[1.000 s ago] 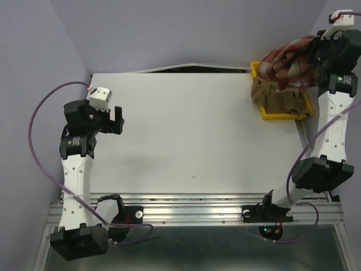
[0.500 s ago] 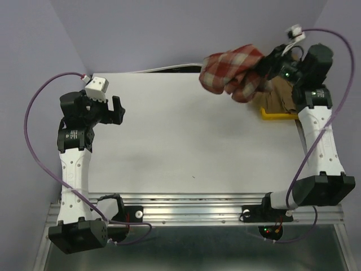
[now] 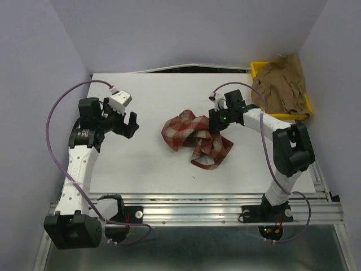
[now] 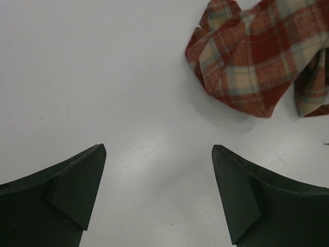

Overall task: Fold and stack the skirts
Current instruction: Move the skirt to the center of the board

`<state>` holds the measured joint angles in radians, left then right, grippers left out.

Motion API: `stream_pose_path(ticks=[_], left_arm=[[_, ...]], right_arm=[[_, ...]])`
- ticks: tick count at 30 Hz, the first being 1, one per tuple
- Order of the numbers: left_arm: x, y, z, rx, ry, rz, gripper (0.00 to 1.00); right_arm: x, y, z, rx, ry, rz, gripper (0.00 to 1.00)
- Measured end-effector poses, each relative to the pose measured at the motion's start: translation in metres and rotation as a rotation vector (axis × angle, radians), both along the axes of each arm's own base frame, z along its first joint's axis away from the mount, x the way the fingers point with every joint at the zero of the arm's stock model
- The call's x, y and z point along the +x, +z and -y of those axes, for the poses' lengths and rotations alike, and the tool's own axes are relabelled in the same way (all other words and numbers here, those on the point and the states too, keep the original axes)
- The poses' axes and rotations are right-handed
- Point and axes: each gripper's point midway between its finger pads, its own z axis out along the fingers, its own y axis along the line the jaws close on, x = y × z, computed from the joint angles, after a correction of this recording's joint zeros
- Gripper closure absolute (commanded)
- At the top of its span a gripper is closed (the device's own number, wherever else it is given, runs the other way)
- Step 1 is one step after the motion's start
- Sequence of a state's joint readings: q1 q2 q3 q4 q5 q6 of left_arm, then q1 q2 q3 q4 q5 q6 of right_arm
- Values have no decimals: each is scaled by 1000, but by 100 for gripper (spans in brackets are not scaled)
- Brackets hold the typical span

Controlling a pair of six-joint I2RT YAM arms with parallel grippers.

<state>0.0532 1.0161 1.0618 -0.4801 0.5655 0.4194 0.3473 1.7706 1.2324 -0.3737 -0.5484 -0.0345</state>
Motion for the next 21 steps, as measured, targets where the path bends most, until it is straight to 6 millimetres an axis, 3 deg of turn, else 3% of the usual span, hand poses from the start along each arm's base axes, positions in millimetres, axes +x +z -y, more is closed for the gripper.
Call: stream_pose_path(ticks=[3, 6, 11, 15, 17, 19, 21], left_arm=[[-1, -31, 17, 37, -71, -77, 7], [-3, -55, 35, 53, -133, -139, 11], [7, -95, 62, 15, -199, -252, 15], [18, -114, 85, -91, -236, -322, 15], [20, -123, 99, -149, -255, -352, 15], [17, -133, 114, -195, -283, -394, 16], [15, -143, 125, -238, -295, -436, 17]], right_arm=[[14, -17, 20, -70, -59, 1, 59], [12, -15, 30, -94, -15, 23, 58], [-22, -12, 37, -117, 150, 6, 56], [-47, -26, 51, -180, 196, -23, 56], [-52, -37, 61, -235, 188, -38, 52], [-52, -41, 68, -278, 174, -40, 39], [-50, -42, 72, -300, 165, -33, 37]])
